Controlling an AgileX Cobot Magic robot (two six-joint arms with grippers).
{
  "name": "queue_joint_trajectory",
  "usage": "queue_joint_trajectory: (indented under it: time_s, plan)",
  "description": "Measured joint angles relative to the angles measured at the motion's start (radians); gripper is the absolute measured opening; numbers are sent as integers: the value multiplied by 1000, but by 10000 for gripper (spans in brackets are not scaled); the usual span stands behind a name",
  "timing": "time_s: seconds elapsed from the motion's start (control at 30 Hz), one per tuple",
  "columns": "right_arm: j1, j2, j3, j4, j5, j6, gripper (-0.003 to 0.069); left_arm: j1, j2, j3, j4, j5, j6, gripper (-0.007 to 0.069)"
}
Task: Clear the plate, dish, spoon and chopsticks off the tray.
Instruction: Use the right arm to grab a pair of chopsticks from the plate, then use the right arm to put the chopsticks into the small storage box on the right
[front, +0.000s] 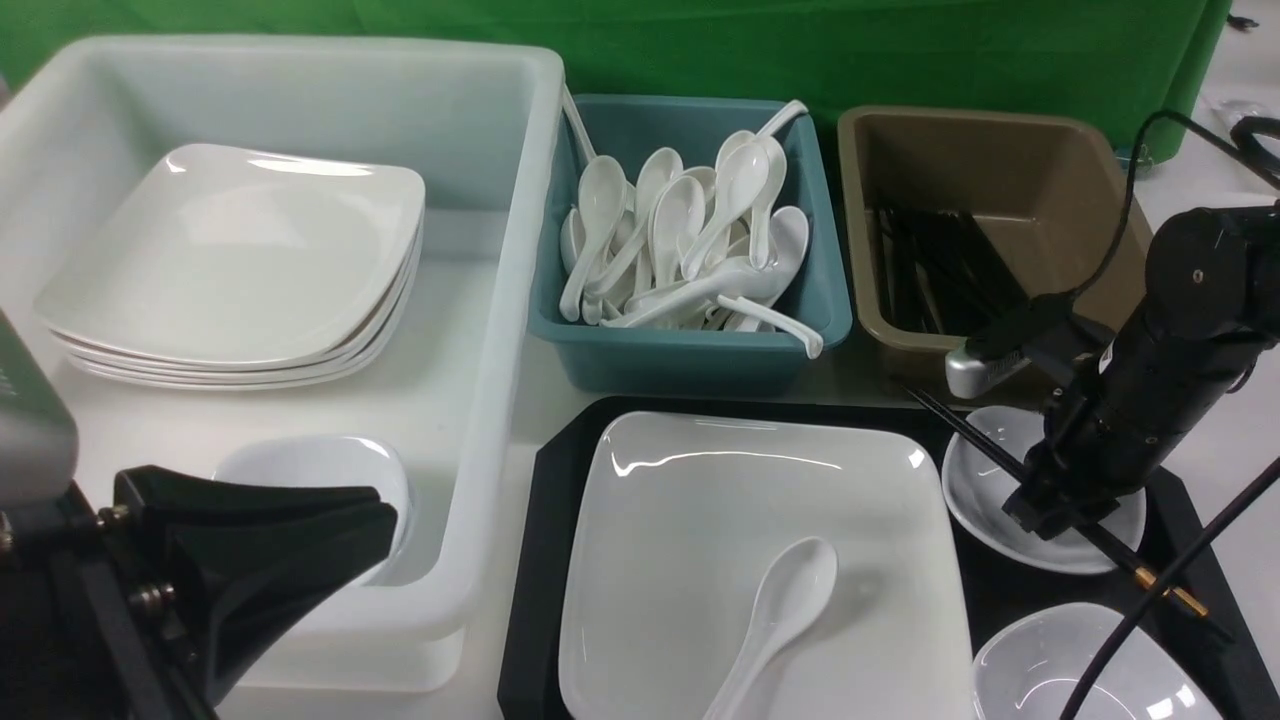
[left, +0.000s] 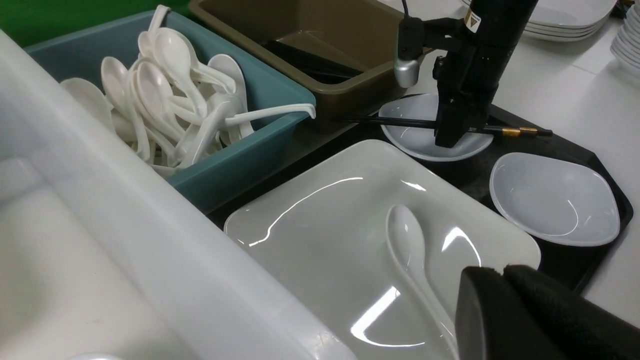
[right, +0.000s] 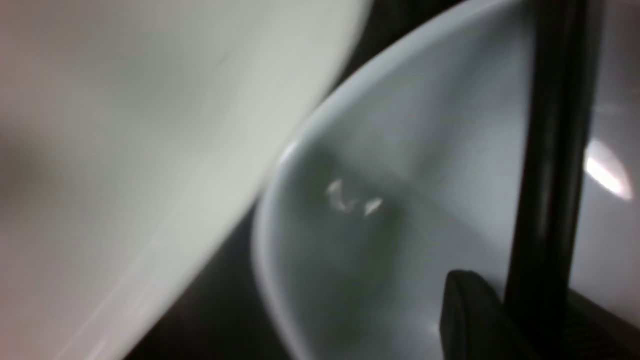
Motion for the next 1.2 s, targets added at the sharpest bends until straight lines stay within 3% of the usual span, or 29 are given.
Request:
queue_joint_trajectory:
  time_s: [0.27, 0.43, 0.53, 0.67, 0.77, 0.87, 0.97, 1.07, 1.13, 1.2]
  plan:
    - [31, -129, -7, 17, 165, -226, 123, 0, 0, 0, 0, -2, 0, 17]
    - [64, -255, -39, 149, 40, -220, 123, 0, 0, 0, -1, -47, 0, 17]
    - [41, -263, -141, 255, -165, -40, 123, 0, 0, 0, -1, -111, 1, 17]
    - [-21, -152, -289, 278, -394, 211, 123, 0, 0, 0, -1, -177, 1, 17]
    - [-51, -21, -377, 279, -504, 293, 125, 0, 0, 0, 3, -215, 8, 17]
    - [-60, 68, -406, 281, -512, 310, 203, 0, 0, 0, 11, -217, 8, 17]
    - [-62, 96, -407, 281, -480, 315, 346, 0, 0, 0, 13, -217, 9, 17]
    - [-67, 88, -408, 269, -431, 315, 442, 0, 0, 0, 14, -217, 9, 17]
    - [-71, 59, -408, 235, -374, 315, 465, 0, 0, 0, 17, -211, 11, 17]
    - [-71, 2, -409, 196, -260, 315, 436, 0, 0, 0, 23, -204, 12, 17]
